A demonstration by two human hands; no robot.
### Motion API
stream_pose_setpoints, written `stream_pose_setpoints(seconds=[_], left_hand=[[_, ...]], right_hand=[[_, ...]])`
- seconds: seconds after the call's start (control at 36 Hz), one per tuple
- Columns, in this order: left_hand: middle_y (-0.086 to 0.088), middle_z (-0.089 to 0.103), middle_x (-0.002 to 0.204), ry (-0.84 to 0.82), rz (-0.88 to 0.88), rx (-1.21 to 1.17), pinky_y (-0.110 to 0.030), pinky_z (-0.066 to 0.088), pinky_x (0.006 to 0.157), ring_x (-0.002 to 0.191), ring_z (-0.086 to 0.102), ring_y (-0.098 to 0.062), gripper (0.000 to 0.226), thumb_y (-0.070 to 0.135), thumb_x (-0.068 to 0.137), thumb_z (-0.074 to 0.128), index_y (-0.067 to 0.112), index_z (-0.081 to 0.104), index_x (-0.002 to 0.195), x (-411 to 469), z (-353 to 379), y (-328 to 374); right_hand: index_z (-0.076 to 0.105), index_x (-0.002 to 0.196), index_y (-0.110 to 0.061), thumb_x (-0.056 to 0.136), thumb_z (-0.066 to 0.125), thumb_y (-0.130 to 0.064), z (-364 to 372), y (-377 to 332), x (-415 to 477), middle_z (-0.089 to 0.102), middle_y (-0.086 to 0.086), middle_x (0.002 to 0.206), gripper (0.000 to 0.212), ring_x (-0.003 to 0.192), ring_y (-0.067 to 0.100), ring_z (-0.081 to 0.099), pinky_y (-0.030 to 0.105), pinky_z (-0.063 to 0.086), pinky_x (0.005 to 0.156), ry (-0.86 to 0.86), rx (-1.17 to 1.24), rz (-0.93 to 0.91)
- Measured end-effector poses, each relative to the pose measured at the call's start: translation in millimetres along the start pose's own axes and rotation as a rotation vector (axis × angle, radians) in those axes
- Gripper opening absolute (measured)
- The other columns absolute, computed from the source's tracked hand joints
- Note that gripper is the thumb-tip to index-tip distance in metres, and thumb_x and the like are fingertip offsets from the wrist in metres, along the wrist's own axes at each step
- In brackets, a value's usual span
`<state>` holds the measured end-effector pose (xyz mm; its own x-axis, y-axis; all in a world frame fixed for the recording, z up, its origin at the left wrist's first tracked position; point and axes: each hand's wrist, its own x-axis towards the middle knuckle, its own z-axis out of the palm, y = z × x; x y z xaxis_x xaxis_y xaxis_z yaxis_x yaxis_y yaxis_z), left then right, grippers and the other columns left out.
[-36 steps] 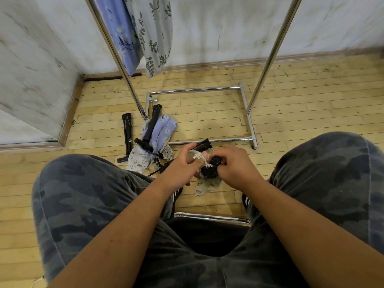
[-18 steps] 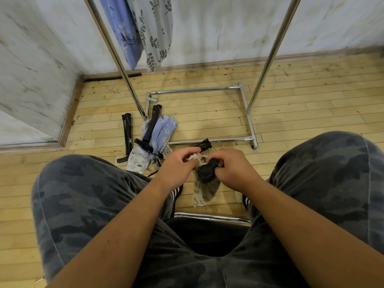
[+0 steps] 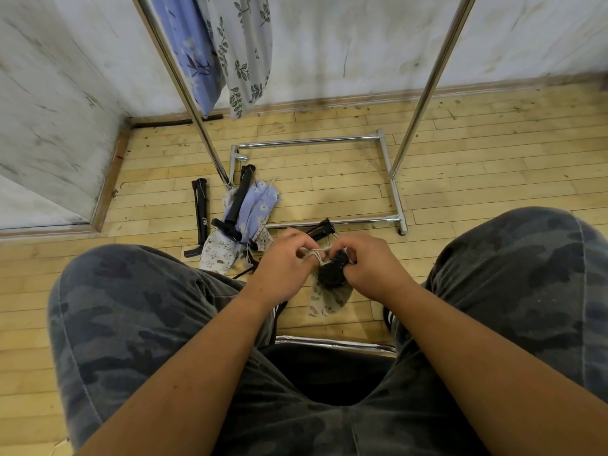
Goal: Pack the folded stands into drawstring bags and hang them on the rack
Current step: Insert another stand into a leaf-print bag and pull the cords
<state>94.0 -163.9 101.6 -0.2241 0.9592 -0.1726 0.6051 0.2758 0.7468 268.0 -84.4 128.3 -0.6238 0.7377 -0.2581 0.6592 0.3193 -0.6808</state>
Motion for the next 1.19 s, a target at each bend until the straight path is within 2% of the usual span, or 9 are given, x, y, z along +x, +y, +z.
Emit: stream_pose_setpoints(seconds=[0.11, 0.31, 0.44, 0.53, 0.67, 0.81, 0.94, 1.11, 1.19], left_hand=[[0.007, 0.069, 0.085, -0.078, -0.083, -0.197, -0.029, 0.053, 0.069, 0.072, 0.061, -0.005, 0.010, 0.035, 0.100, 0.065, 0.027, 0.070, 0.097, -2.8, -1.2, 4.1], [0.013, 0.066, 0.081, -0.125, -0.082, -0.319, -0.011, 0.043, 0.064, 0.066, 0.055, 0.005, 0.009, 0.029, 0.100, 0.066, 0.022, 0.072, 0.102, -3.8, -0.5, 6.6], [0.019, 0.064, 0.072, -0.153, -0.100, -0.410, -0.016, 0.044, 0.062, 0.063, 0.053, -0.002, 0.009, 0.028, 0.099, 0.069, 0.021, 0.073, 0.103, -5.3, -0.3, 7.6], [0.011, 0.067, 0.077, -0.133, -0.125, -0.450, -0.030, 0.050, 0.068, 0.070, 0.057, -0.009, 0.006, 0.028, 0.097, 0.072, 0.024, 0.073, 0.101, -5.0, -0.8, 7.3], [0.009, 0.069, 0.079, -0.129, -0.152, -0.454, -0.034, 0.054, 0.072, 0.072, 0.060, -0.010, 0.008, 0.028, 0.095, 0.074, 0.024, 0.073, 0.101, -4.4, -1.5, 7.3], [-0.002, 0.077, 0.097, -0.126, -0.150, -0.459, -0.032, 0.059, 0.080, 0.087, 0.072, -0.020, 0.015, 0.024, 0.094, 0.076, 0.021, 0.074, 0.108, -4.5, -2.7, 10.7], [0.002, 0.076, 0.101, -0.163, -0.123, -0.446, -0.022, 0.058, 0.078, 0.087, 0.071, -0.006, 0.019, 0.025, 0.092, 0.077, 0.024, 0.073, 0.111, -7.8, -5.6, 15.8], [0.003, 0.075, 0.102, -0.193, -0.089, -0.447, -0.021, 0.057, 0.081, 0.092, 0.071, -0.008, 0.024, 0.027, 0.092, 0.077, 0.026, 0.071, 0.115, -12.0, -8.3, 23.3], [0.001, 0.071, 0.101, -0.205, -0.076, -0.399, -0.024, 0.059, 0.079, 0.089, 0.069, -0.009, 0.025, 0.033, 0.090, 0.079, 0.033, 0.070, 0.114, -12.7, -8.6, 23.9]], right_hand=[[0.064, 0.105, -0.025, 0.086, 0.059, 0.009, 2.2, 5.5, 2.9, 0.050, -0.005, 0.073, 0.040, 0.065, 0.011, 0.046, 0.020, 0.039, 0.055, 0.022, 0.109, 0.093], [0.069, 0.105, -0.023, 0.093, 0.066, -0.011, 7.9, 13.0, 9.5, 0.061, 0.003, 0.088, 0.017, 0.081, 0.024, 0.068, 0.044, 0.064, 0.076, 0.048, 0.288, 0.287], [0.069, 0.116, -0.018, 0.097, 0.061, -0.011, 12.1, 17.0, 10.8, 0.068, 0.012, 0.105, 0.022, 0.092, 0.029, 0.072, 0.046, 0.066, 0.077, -0.005, 0.432, 0.392], [0.071, 0.119, -0.015, 0.101, 0.051, -0.010, 11.7, 12.7, 10.9, 0.070, 0.013, 0.111, 0.027, 0.101, 0.029, 0.070, 0.048, 0.064, 0.084, -0.064, 0.576, 0.467], [0.069, 0.120, 0.001, 0.093, 0.045, -0.005, 4.7, 5.3, 11.1, 0.071, 0.019, 0.112, 0.036, 0.097, 0.030, 0.069, 0.043, 0.061, 0.087, -0.166, 0.829, 0.506], [0.073, 0.122, -0.016, 0.090, 0.074, -0.026, 16.8, 17.6, 16.0, 0.074, 0.006, 0.111, 0.033, 0.107, 0.024, 0.070, 0.044, 0.061, 0.093, -0.141, 0.645, 0.397], [0.070, 0.126, -0.020, 0.087, 0.081, -0.026, 16.9, 19.8, 14.3, 0.073, 0.002, 0.114, 0.041, 0.105, 0.019, 0.069, 0.042, 0.059, 0.097, -0.135, 0.571, 0.347], [0.067, 0.128, -0.019, 0.091, 0.078, -0.024, 14.2, 16.8, 11.2, 0.072, 0.002, 0.110, 0.039, 0.091, 0.013, 0.068, 0.023, 0.053, 0.070, -0.128, 0.520, 0.301], [0.067, 0.127, -0.022, 0.089, 0.080, -0.025, 15.7, 18.4, 11.4, 0.071, 0.001, 0.111, 0.040, 0.087, 0.013, 0.067, 0.025, 0.052, 0.069, -0.143, 0.488, 0.301]])
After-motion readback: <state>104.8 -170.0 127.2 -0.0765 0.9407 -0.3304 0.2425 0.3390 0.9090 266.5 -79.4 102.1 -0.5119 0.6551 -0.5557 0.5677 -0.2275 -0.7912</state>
